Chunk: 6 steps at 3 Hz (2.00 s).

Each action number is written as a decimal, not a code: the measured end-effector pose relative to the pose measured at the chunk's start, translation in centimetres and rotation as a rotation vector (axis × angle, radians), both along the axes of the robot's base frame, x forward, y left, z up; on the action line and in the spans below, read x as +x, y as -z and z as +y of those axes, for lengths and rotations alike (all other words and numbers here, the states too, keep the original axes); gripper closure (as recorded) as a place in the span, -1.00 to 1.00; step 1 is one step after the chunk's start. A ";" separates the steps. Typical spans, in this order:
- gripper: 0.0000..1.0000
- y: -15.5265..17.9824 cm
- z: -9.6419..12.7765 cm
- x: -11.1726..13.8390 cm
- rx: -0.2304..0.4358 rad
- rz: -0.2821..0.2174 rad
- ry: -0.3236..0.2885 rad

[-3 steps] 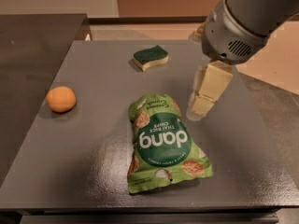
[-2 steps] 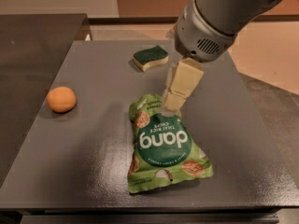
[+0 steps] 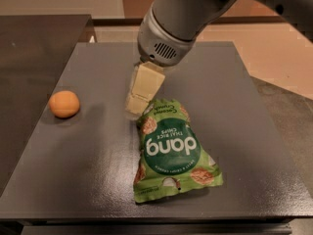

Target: Move orange near sponge

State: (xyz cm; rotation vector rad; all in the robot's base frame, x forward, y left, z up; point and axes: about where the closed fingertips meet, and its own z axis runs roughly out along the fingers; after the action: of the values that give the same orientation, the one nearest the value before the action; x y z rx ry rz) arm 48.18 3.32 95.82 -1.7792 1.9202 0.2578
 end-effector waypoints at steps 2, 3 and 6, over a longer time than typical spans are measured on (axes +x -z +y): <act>-1.00 2.5 6.1 -0.2 0.002 0.033 -0.033; -1.00 3.9 9.1 -0.3 -0.001 0.046 -0.069; -1.00 6.8 16.2 1.1 -0.031 0.064 -0.183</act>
Offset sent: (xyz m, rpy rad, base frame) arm -0.0043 0.0993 -0.0485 -0.0015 0.0605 0.0667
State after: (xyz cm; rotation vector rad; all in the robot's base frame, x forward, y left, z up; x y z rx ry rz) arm 49.23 19.55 88.99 -1.9924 1.8143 0.3550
